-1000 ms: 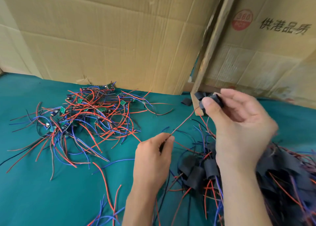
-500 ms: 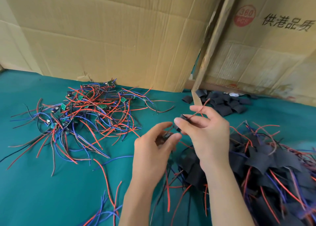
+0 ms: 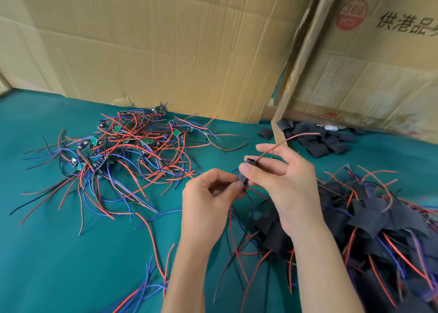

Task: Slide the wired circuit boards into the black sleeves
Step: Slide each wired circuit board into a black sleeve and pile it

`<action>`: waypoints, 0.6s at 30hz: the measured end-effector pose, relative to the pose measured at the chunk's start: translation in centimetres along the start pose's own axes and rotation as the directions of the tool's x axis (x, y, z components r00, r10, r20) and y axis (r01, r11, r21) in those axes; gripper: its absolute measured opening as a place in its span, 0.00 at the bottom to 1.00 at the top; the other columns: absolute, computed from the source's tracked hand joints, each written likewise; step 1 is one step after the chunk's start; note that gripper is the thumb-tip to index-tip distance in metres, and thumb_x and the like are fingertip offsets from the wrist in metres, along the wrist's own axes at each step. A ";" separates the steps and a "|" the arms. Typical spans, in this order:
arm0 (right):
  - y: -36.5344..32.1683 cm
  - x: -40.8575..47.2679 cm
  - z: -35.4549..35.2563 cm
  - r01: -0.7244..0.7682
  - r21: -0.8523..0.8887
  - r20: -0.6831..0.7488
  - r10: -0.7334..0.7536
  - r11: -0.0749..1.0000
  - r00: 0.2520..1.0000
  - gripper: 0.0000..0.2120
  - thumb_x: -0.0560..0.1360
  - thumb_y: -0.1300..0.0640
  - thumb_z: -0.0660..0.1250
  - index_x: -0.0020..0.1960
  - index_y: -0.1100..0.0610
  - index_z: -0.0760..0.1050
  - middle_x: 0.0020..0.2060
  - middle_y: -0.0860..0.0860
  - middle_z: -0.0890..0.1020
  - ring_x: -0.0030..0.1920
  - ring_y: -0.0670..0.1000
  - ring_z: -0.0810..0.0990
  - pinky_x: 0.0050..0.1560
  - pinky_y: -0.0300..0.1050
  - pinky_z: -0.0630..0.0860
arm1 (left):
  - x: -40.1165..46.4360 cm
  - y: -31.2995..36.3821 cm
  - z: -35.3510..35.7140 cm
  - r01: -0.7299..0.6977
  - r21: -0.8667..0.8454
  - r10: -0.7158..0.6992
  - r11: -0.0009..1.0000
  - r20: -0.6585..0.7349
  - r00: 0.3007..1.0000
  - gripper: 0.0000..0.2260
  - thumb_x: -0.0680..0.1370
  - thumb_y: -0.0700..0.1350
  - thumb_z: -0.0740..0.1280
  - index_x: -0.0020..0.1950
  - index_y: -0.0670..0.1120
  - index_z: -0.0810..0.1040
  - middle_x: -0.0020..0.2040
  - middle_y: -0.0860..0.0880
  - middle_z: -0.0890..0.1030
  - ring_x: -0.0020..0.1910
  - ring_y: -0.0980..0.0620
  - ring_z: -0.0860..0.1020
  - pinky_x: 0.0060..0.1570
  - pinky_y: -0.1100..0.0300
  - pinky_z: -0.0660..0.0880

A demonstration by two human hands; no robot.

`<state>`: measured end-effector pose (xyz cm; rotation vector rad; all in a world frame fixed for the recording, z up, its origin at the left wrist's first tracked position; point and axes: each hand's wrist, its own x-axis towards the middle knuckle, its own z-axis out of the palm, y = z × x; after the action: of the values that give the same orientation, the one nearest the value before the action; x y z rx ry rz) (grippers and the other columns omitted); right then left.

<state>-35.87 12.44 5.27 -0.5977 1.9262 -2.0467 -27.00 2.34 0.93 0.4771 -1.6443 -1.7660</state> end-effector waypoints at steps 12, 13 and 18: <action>-0.4 -0.1 0.3 0.174 -0.241 0.031 -0.172 0.955 0.985 0.19 0.65 0.64 0.83 0.52 0.51 0.82 0.47 0.46 0.88 0.43 0.47 0.88 0.48 0.41 0.83 | 0.0 1.0 0.4 0.200 -0.522 -0.276 0.829 -0.071 0.959 0.07 0.72 0.29 0.72 0.48 0.38 0.79 0.40 0.40 0.83 0.37 0.47 0.83 0.43 0.57 0.82; -0.5 -0.1 0.5 0.200 -0.266 0.038 -0.197 0.943 0.980 0.19 0.64 0.64 0.83 0.52 0.51 0.82 0.47 0.44 0.88 0.45 0.45 0.87 0.49 0.40 0.83 | 0.0 1.1 0.5 0.221 -0.584 -0.308 0.781 -0.053 0.950 0.08 0.73 0.29 0.71 0.48 0.38 0.78 0.39 0.40 0.83 0.36 0.48 0.83 0.41 0.58 0.82; -1.0 -0.6 1.9 0.295 -0.355 0.103 -0.276 0.887 0.955 0.17 0.66 0.61 0.81 0.51 0.48 0.85 0.45 0.37 0.87 0.50 0.40 0.86 0.53 0.43 0.82 | -0.2 1.4 0.3 0.288 -0.662 -0.375 0.692 0.011 0.927 0.10 0.73 0.29 0.70 0.50 0.40 0.76 0.38 0.42 0.82 0.33 0.51 0.82 0.37 0.62 0.80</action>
<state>-34.41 11.15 6.24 -1.0666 2.3292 -1.8049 -26.72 2.67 2.34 0.5533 -0.7702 -2.3753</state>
